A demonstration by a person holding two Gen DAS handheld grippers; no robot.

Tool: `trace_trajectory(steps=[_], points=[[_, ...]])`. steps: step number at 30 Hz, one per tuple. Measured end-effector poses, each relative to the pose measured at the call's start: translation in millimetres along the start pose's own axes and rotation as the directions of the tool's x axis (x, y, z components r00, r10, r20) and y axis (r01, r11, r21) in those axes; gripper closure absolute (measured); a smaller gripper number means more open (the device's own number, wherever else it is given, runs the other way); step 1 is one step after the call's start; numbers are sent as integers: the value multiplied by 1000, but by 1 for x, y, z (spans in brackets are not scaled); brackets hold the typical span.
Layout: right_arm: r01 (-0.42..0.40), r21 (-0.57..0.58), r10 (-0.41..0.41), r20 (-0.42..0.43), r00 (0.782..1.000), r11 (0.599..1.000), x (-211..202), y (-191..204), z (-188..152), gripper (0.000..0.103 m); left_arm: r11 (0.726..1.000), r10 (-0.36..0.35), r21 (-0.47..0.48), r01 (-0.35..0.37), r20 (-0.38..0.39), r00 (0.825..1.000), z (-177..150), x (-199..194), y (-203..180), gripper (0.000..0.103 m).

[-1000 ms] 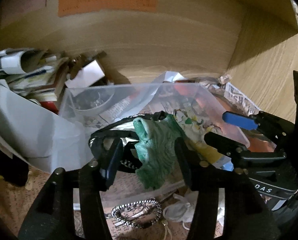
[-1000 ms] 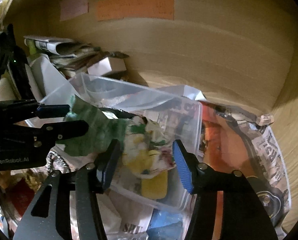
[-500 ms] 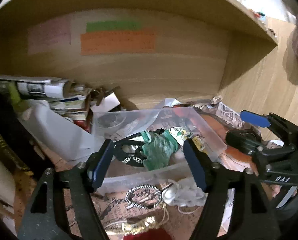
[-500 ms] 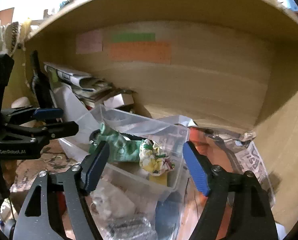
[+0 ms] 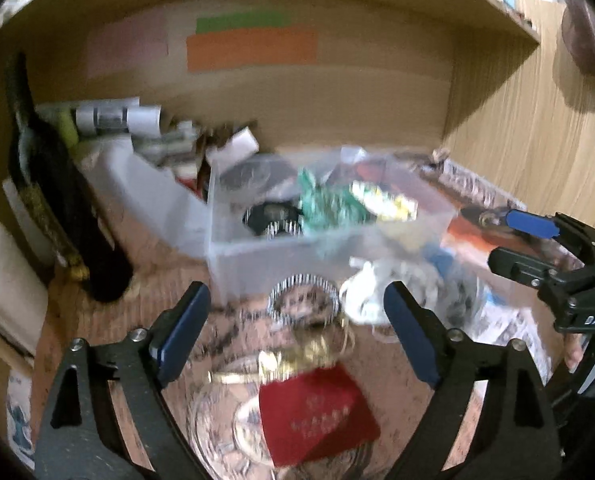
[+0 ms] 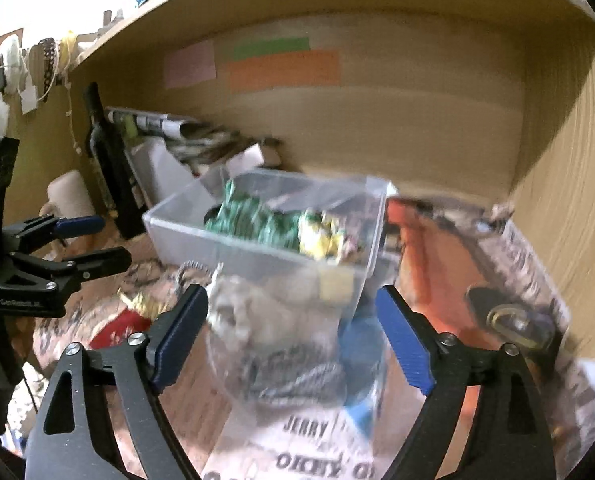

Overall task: Organize soft objects
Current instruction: 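Grasp the bagged grey knit item with the right gripper while the left gripper grasps the red pouch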

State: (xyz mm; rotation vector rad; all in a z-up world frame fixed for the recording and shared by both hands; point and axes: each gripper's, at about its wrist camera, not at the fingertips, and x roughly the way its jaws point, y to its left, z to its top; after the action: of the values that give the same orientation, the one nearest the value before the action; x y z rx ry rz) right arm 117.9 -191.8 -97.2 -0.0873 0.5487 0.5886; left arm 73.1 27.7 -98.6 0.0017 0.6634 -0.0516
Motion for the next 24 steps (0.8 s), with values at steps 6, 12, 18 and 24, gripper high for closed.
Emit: trace_trajectory(steps=[6,12,18,24], points=[[-18,-1,18,-71,997,1000,7,6,-27,6,997,-17,-74,9,-111,994,-34,18,8,14],[-19,-1,18,-137,990,1000,22,6,-39,6,996,-23,-88,6,-193,981,-54,40,6,14],[-13,-11,11,-198,980,1000,40,3,-41,6,996,-30,-86,13,-210,977,-55,53,2,14],[-35,15,38,-240,970,999,52,-3,-47,10,999,-27,-47,19,-189,982,-59,51,-6,32]])
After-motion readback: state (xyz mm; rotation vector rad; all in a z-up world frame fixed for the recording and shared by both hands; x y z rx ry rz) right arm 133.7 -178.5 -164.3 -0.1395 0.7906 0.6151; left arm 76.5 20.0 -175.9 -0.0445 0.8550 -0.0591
